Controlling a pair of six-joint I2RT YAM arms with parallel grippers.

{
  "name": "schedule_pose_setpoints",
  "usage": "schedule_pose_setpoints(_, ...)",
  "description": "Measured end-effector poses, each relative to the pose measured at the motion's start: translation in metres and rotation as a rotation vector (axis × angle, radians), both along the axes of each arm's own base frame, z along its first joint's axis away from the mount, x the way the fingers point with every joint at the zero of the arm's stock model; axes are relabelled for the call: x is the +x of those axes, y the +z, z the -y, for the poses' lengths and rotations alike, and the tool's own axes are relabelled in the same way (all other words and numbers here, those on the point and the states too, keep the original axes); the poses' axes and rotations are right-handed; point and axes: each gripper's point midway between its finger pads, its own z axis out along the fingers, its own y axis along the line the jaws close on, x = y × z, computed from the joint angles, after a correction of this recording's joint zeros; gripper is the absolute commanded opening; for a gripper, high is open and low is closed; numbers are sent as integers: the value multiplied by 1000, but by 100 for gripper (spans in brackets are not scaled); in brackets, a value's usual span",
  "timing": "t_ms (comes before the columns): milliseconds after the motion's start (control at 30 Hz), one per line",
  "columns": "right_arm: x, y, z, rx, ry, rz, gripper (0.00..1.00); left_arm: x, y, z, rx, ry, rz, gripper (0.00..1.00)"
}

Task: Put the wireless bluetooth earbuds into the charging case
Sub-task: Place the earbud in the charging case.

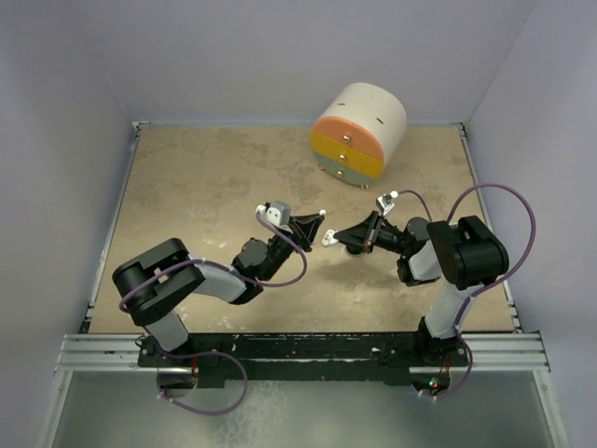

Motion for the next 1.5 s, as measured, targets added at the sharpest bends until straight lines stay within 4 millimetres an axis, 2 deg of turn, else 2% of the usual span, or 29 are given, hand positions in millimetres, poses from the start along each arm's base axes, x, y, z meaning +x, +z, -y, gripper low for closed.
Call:
schedule_pose_setpoints(300,-1,1,0,30,4,-70,0,-20,-26,10,39,-43,30,0)
schedule_pose_setpoints(500,-1,-6,-1,49,2,-156,0,-32,-42,19,95,-70,35,0)
schedule_pose_setpoints(867,-3,-8,-1,80,1,-247,0,-36,-44,20,128,-63,63,0)
schedule_pose_setpoints(1333,-9,-31,0,125,0,-484,0,-32,-45,16,154,-35,82,0)
schedule_pose_setpoints(1500,-10,-31,0,133,0,-506,0,-32,-44,16,154,-34,81,0)
